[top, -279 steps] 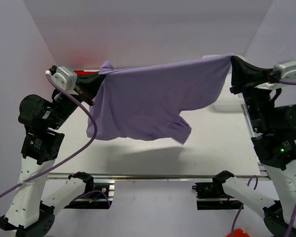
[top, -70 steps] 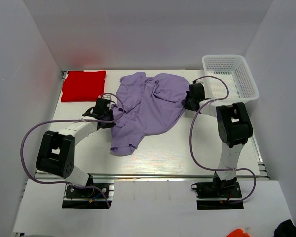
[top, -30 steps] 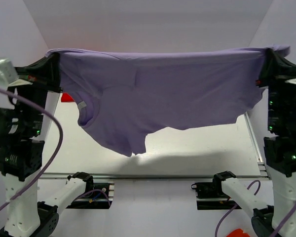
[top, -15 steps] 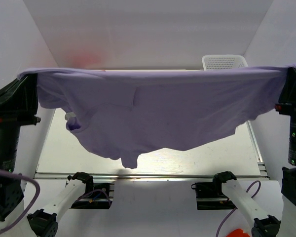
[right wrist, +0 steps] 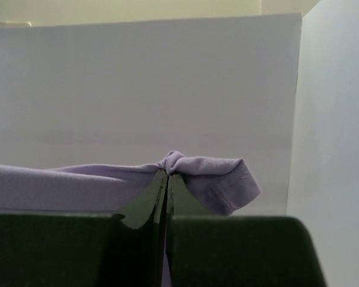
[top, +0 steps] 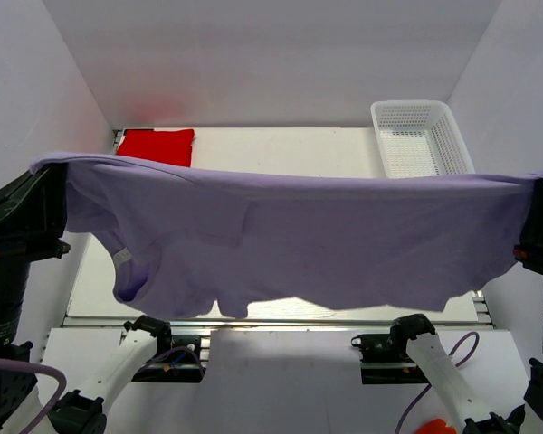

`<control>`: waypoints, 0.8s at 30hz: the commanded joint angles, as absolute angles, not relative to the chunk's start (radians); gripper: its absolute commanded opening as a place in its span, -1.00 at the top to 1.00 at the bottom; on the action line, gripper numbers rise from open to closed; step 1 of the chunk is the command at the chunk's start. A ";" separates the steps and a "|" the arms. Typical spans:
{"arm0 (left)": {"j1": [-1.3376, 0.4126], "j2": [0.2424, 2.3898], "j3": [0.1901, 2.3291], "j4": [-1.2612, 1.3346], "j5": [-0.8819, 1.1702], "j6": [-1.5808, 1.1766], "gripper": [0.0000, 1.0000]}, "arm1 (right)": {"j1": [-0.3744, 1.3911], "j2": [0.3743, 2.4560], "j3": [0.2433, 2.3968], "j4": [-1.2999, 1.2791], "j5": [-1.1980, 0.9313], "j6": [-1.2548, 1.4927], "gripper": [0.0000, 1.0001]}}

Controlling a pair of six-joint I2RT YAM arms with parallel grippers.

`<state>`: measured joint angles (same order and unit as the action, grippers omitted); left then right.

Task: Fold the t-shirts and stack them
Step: Flatten out the tshirt

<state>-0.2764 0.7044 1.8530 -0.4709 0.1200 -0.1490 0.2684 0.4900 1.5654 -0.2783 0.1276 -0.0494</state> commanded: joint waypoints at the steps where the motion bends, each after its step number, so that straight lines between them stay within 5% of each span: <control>1: -0.270 0.673 1.818 -0.468 0.106 -0.163 1.00 | 0.264 0.499 1.499 -0.249 0.164 -0.026 1.00; 16: -0.279 0.692 1.137 -0.160 -0.115 -0.255 1.00 | 0.265 0.554 0.860 0.043 0.433 0.167 1.00; 24: -0.279 0.796 0.927 -0.065 -0.277 -0.304 1.00 | 0.264 0.756 0.735 0.158 0.495 0.183 1.00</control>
<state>-0.2787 0.7822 0.9508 -0.1772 -0.1780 -0.2794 0.2687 0.7475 0.7452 -0.0120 0.4255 0.1680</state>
